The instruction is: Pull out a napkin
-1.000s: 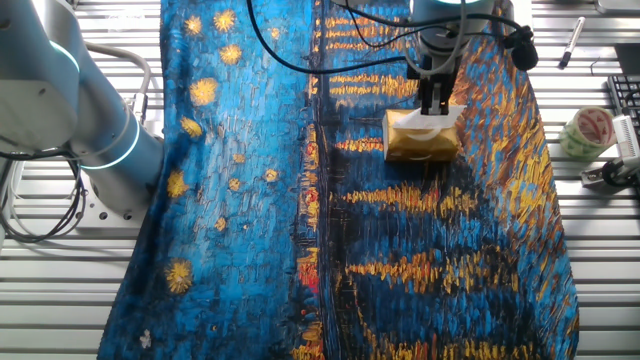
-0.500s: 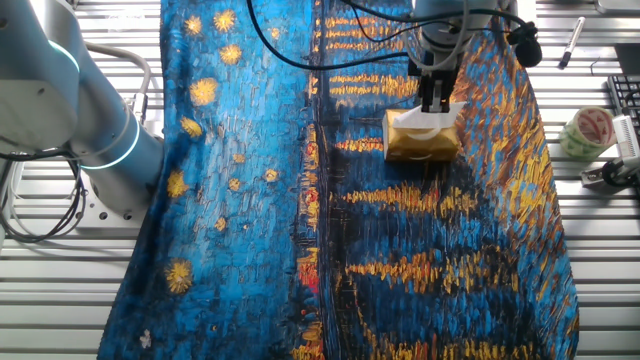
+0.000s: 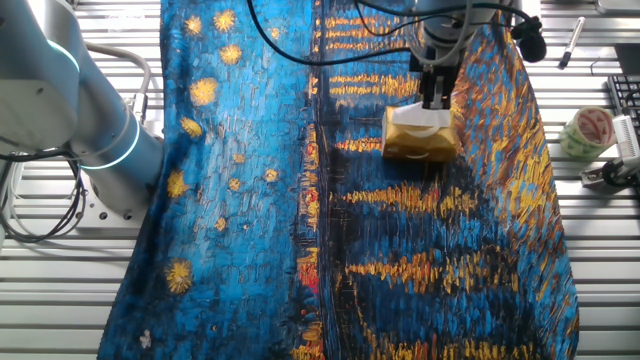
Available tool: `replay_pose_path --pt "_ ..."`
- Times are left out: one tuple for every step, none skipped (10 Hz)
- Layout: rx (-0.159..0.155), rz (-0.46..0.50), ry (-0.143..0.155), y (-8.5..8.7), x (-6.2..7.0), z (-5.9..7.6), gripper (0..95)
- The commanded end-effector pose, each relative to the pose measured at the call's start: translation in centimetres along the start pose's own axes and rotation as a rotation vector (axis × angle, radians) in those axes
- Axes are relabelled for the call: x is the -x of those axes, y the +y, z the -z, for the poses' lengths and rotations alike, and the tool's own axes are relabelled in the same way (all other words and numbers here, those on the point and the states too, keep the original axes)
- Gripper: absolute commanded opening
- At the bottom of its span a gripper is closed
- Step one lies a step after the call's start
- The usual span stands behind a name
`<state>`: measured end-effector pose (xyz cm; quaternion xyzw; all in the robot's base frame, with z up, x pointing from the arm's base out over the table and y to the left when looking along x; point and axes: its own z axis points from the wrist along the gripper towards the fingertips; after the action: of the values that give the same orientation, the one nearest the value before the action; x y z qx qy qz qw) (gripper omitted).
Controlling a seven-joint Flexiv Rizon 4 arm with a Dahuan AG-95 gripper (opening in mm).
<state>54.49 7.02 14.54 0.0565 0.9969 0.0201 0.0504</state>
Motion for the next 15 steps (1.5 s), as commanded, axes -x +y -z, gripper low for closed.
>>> replay_pose_path --pt "-0.007 0.000 -0.001 0.0 0.0 0.1 0.0" --pt "-0.008 0.000 0.000 0.0 -0.1 0.2 0.0" --pt "-0.008 0.001 0.002 0.0 -0.1 0.4 0.0" --pt "-0.008 0.001 0.003 0.0 -0.1 0.4 0.0" --pt "-0.007 0.002 0.006 0.0 -0.1 0.6 0.0" --pt "-0.007 0.002 0.007 0.0 -0.1 0.7 0.0" --pt "-0.007 0.002 0.008 0.0 -0.1 0.8 0.0" --pt "-0.006 0.002 0.010 0.0 -0.1 1.0 0.0" --pt "-0.006 0.002 0.011 0.0 -0.1 1.2 0.0" --pt "-0.005 0.002 0.013 0.0 -0.2 1.3 0.0" --pt "-0.004 0.002 0.013 0.1 -0.2 1.4 0.0" --pt "-0.005 0.002 0.014 0.1 -0.2 1.5 0.0" --pt "-0.003 0.001 0.015 0.1 -0.2 1.6 0.0" --pt "-0.003 0.002 0.019 0.1 -0.3 2.0 0.0" --pt "-0.001 0.001 0.023 0.1 -0.3 2.2 0.0"
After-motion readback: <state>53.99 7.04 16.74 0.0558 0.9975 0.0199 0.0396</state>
